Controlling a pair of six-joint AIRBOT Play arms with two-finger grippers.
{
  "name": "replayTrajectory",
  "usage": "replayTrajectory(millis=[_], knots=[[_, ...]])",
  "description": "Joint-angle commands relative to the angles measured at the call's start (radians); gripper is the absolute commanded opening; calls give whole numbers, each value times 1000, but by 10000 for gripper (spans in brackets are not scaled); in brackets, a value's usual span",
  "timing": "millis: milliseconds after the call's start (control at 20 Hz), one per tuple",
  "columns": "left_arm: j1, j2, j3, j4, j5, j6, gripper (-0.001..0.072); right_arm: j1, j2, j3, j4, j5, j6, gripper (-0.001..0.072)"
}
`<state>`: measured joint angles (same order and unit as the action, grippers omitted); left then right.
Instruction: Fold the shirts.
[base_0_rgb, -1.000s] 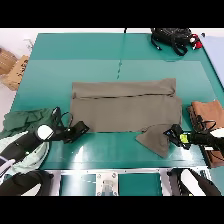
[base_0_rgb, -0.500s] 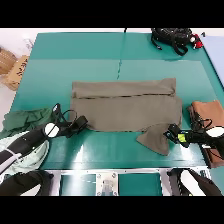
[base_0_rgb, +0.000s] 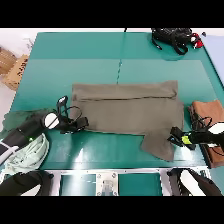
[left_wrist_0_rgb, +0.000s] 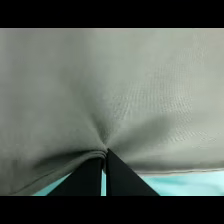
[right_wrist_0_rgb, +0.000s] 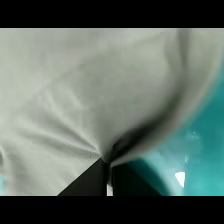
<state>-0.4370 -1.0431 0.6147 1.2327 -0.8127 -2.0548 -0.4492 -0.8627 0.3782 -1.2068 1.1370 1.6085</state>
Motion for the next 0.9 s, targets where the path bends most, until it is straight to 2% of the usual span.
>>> replayTrajectory(millis=[0,150,350,500,650,750,850], knots=[[0,6,122,193,-227,-13,23,1,48,56,-45,97,39,21],[0,2,235,282,-316,25,23,2,84,151,-35,131,41,21],[1,-57,361,313,-285,98,23,37,41,302,40,59,30,21],[9,-198,486,332,-281,138,24,113,-102,435,65,-21,31,21],[94,-343,637,329,-277,157,24,147,-298,599,69,-75,31,21],[151,-429,725,294,-253,219,24,150,-436,721,78,-84,30,21],[179,-523,795,198,-193,290,24,164,-567,830,99,-88,29,21]])
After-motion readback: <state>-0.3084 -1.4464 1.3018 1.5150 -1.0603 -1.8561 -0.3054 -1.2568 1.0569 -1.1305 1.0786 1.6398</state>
